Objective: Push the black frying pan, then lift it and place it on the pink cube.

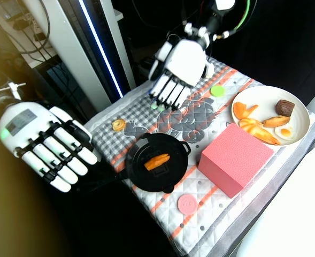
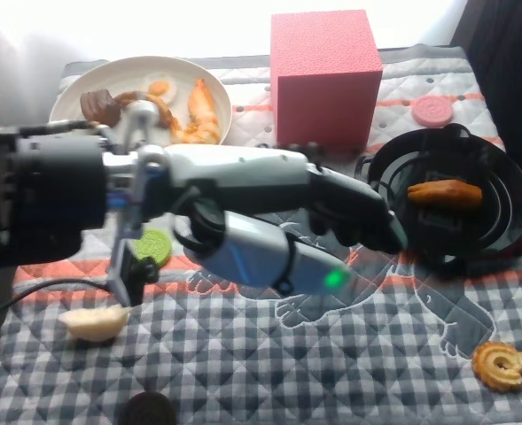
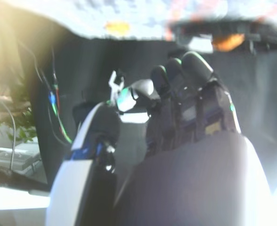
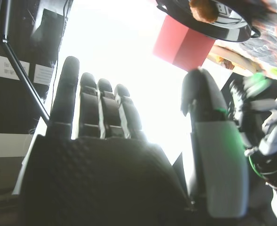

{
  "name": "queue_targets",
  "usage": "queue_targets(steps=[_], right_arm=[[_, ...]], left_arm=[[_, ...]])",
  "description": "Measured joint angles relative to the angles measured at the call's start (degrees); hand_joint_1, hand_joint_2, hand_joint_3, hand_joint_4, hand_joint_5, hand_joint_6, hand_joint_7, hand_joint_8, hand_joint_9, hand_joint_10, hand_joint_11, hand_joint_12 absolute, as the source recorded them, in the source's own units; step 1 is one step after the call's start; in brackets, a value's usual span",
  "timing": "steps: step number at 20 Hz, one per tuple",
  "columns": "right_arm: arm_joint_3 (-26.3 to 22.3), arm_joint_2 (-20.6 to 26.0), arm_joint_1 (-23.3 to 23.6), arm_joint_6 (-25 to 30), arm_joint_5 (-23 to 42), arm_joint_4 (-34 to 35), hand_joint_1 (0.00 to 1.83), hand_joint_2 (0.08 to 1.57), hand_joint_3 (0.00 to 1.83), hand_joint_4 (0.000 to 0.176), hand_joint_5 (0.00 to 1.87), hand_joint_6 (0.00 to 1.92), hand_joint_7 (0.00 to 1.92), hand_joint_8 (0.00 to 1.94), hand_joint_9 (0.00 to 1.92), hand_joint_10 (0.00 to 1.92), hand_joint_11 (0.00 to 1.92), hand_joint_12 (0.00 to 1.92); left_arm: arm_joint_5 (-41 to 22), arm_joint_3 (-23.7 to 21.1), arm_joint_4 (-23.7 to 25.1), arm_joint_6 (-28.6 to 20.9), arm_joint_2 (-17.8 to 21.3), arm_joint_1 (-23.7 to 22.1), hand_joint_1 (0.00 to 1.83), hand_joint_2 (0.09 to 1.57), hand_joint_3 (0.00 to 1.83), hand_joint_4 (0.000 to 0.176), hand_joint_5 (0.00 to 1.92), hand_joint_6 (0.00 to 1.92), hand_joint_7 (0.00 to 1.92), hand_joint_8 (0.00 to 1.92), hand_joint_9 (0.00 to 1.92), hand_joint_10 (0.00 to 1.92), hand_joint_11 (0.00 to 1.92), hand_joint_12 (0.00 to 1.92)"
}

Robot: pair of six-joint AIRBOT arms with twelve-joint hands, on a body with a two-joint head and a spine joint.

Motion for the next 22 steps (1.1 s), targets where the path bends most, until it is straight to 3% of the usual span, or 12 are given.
queue_targets(steps=[2, 3, 4, 5, 6, 10, 11, 12, 17, 18, 20, 22], right_arm=[[0.4, 0.1, 0.0, -1.4, -2.6, 1.0, 0.80, 1.16, 0.00, 0.000, 0.00, 0.00, 0.00, 0.00, 0.00, 0.00, 0.00, 0.15], [0.5, 0.1, 0.0, -1.8, -3.3, 1.5, 0.83, 1.15, 0.00, 0.000, 0.00, 0.00, 0.00, 0.00, 0.00, 0.00, 0.00, 0.10], [0.9, 0.1, 0.0, -2.4, -4.6, 1.7, 0.83, 1.15, 0.00, 0.000, 0.00, 0.00, 0.00, 0.00, 0.00, 0.00, 0.00, 0.10], [1.4, 0.1, 0.0, -2.9, -5.4, 2.0, 0.85, 1.14, 0.00, 0.000, 0.00, 0.00, 0.00, 0.00, 0.00, 0.00, 0.00, 0.03], [2.0, 0.1, 0.5, -3.4, -6.9, 2.4, 0.85, 1.14, 0.00, 0.000, 0.00, 0.00, 0.00, 0.00, 0.00, 0.00, 0.00, 0.02], [4.6, -1.0, 4.3, -6.4, -12.9, 3.7, 0.82, 1.14, 0.00, 0.001, 0.00, 0.00, 0.00, 0.00, 0.00, 0.00, 0.00, 0.00], [5.3, -1.9, 5.5, -7.4, -14.7, 3.9, 0.84, 1.14, 0.00, 0.006, 0.00, 0.00, 0.00, 0.00, 0.00, 0.00, 0.00, 0.00], [6.1, -2.8, 6.6, -7.8, -16.9, 3.8, 0.81, 1.13, 0.00, 0.004, 0.00, 0.00, 0.00, 0.00, 0.01, 0.00, 0.03, 0.01], [11.6, -7.6, 13.8, -11.3, -26.0, 4.3, 0.79, 1.14, 0.00, 0.044, 0.00, 0.00, 0.00, 0.00, 0.02, 0.01, 0.04, 0.04], [12.4, -8.4, 14.6, -11.5, -27.1, 4.4, 0.80, 1.15, 0.00, 0.021, 0.00, 0.00, 0.00, 0.00, 0.03, 0.02, 0.01, 0.27], [14.2, -10.2, 16.2, -11.6, -29.9, 4.5, 0.82, 1.15, 0.00, 0.031, 0.00, 0.00, 0.00, 0.00, 0.02, 0.01, 0.00, 0.46], [15.3, -11.5, 17.4, -11.9, -32.0, 4.5, 0.82, 1.16, 0.00, 0.038, 0.00, 0.00, 0.00, 0.00, 0.00, 0.00, 0.00, 0.24]], left_arm=[[-0.5, -0.9, -3.2, 2.8, 2.6, 0.4, 0.60, 1.39, 0.00, 0.000, 0.34, 0.60, 0.50, 0.27, 0.27, 0.81, 0.00, 1.45], [-0.5, -1.4, -3.9, 3.5, 3.5, 0.4, 0.73, 1.39, 0.01, 0.064, 0.46, 1.48, 0.53, 0.30, 0.29, 0.82, 0.00, 1.51], [-0.9, -2.1, -4.5, 4.1, 4.9, 0.4, 0.75, 1.41, 0.00, 0.063, 0.46, 1.69, 0.56, 0.32, 0.33, 0.86, 0.01, 1.58], [-1.0, -2.6, -4.6, 4.3, 5.8, 0.4, 0.68, 1.39, 0.00, 0.000, 0.33, 1.03, 0.52, 0.31, 0.29, 0.89, 0.00, 1.54], [-1.2, -3.1, -4.7, 4.4, 6.8, 0.4, 0.70, 1.38, 0.00, 0.000, 0.40, 0.64, 0.49, 0.23, 0.26, 0.87, 0.00, 1.47], [-1.6, -4.3, -10.2, 9.0, 10.2, 1.3, 0.53, 1.43, 0.01, 0.000, 0.45, 0.37, 0.55, 0.09, 0.24, 0.78, 0.00, 1.46], [-1.2, -4.6, -11.9, 10.0, 10.9, 1.7, 0.63, 1.44, 0.01, 0.105, 0.42, 1.51, 0.54, 0.08, 0.24, 0.75, 0.00, 1.46], [-1.1, -5.0, -13.5, 11.2, 11.5, 2.1, 0.56, 1.44, 0.01, 0.004, 0.22, 1.04, 0.51, 0.06, 0.23, 0.70, 0.00, 1.40], [-2.1, -5.6, -18.2, 14.8, 12.5, 3.5, 0.51, 1.44, 0.00, 0.004, 0.37, 0.15, 0.40, 0.00, 0.31, 0.15, 0.00, 1.12], [-2.1, -5.7, -19.0, 15.0, 12.8, 3.8, 0.47, 1.46, 0.00, 0.000, 0.35, 0.07, 0.34, 0.00, 0.27, 0.09, 0.00, 1.03], [-2.1, -6.2, -20.2, 16.5, 13.8, 4.3, 0.34, 1.48, 0.00, 0.012, 0.31, 0.02, 0.27, 0.00, 0.23, 0.03, 0.00, 0.73], [-2.4, -6.4, -21.1, 17.5, 14.2, 4.5, 0.36, 1.47, 0.00, 0.000, 0.33, 0.01, 0.27, 0.00, 0.23, 0.02, 0.00, 0.65]])
